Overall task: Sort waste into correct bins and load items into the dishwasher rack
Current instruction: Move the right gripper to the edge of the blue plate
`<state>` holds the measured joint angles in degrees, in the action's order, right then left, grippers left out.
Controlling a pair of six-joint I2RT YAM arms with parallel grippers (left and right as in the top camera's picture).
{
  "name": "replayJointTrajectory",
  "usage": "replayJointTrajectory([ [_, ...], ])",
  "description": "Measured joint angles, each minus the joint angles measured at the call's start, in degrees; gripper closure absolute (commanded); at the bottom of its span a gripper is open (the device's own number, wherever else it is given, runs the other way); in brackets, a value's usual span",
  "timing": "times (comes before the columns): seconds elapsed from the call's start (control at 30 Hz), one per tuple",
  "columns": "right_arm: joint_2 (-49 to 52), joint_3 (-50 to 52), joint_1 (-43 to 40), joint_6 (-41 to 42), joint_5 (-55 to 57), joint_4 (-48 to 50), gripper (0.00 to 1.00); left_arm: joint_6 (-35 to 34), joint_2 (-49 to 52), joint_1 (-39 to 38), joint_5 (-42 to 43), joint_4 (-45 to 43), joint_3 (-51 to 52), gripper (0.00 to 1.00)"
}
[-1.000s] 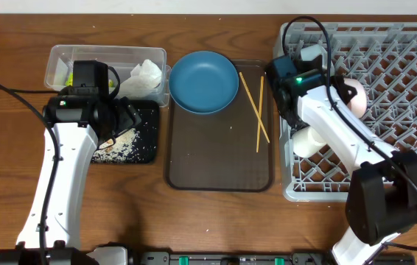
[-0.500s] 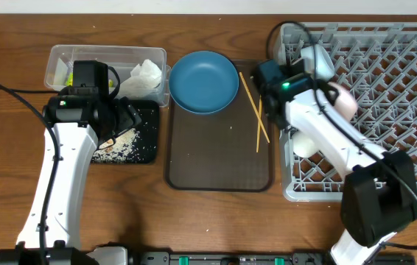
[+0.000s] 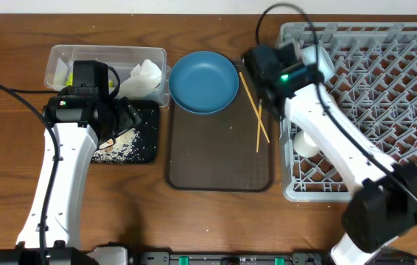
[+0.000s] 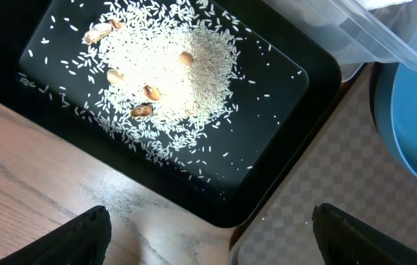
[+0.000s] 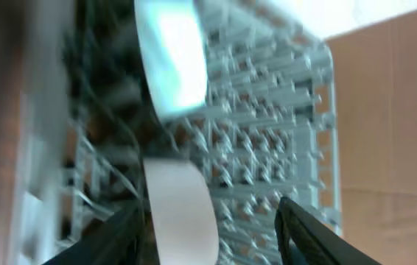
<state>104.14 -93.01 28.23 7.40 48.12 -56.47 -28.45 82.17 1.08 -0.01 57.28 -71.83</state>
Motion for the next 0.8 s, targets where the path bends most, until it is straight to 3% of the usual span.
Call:
replayJointTrajectory([
  [0.2, -2.8, -4.5, -1.3, 0.9, -17.9, 7.9, 0.49, 0.0, 0.0, 0.0, 0.0, 0.0, 0.0, 0.10],
  [0.4, 1.3, -4.5, -1.2, 7.6, -34.7, 12.2, 0.46, 0.0, 0.0, 0.0, 0.0, 0.0, 0.0, 0.10],
  [0.63, 13.6, -4.5, 0.4, 11.6, -43.5, 12.6, 0.44, 0.0, 0.0, 0.0, 0.0, 0.0, 0.0, 0.10],
  [0.8, 18.6, -4.5, 0.7, 13.5, -47.0, 12.6, 0.51, 0.0, 0.0, 0.0, 0.0, 0.0, 0.0, 0.10],
])
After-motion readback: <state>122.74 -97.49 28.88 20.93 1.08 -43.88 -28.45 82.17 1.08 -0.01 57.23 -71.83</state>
